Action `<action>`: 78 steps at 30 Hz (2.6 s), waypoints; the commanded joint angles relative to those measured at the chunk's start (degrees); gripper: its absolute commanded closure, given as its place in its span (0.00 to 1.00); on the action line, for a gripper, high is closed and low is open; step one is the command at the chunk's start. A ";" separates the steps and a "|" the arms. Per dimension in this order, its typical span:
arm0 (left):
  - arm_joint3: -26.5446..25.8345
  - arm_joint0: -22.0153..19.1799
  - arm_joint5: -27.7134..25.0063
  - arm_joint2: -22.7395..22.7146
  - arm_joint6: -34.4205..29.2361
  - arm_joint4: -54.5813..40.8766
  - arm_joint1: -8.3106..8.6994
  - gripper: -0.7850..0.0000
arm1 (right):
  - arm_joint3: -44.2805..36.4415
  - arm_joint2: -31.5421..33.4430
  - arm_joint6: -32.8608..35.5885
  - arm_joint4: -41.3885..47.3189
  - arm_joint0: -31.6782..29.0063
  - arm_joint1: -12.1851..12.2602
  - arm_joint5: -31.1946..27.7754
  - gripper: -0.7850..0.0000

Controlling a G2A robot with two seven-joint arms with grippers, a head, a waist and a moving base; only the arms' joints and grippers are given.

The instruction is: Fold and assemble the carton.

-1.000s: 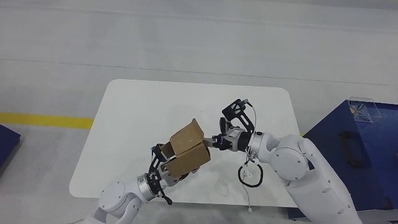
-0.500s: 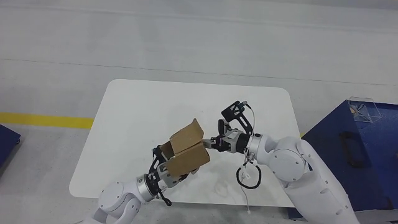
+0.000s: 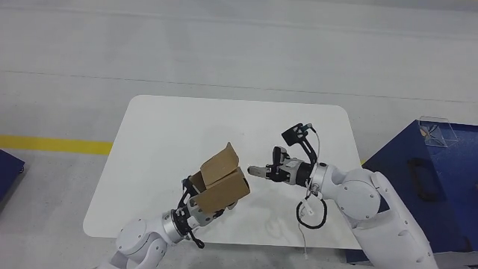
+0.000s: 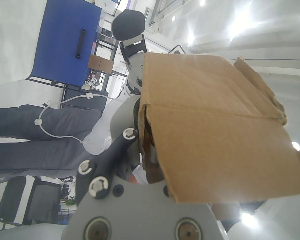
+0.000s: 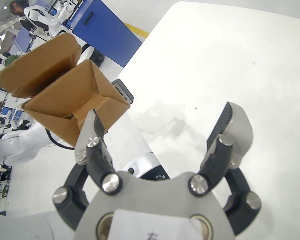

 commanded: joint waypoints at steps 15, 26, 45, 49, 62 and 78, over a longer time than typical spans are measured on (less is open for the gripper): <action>0.07 0.28 -0.17 0.13 -0.63 1.16 0.08 1.00 | 0.92 -2.67 -1.25 0.01 1.48 -0.61 0.01 0.00; 0.60 0.19 -0.20 -0.34 -1.83 0.35 0.15 1.00 | 1.12 -2.30 -5.09 1.17 2.06 -0.99 0.17 0.00; -7.33 0.77 14.86 -1.68 15.56 1.18 0.28 1.00 | 2.06 10.10 -17.94 23.92 -5.16 -1.01 0.55 0.00; -17.74 2.93 30.25 -1.78 44.04 -13.44 -1.07 1.00 | 2.20 11.41 -19.31 24.62 -5.96 -1.04 1.51 0.00; -15.46 -6.14 7.95 13.69 110.99 -42.42 -8.20 1.00 | 3.55 11.89 -17.34 24.00 -5.74 -1.07 2.88 0.00; 7.38 -22.57 -1.41 24.78 119.60 -45.38 -15.05 0.00 | 5.14 11.49 -16.55 23.65 -4.45 -1.33 4.05 0.00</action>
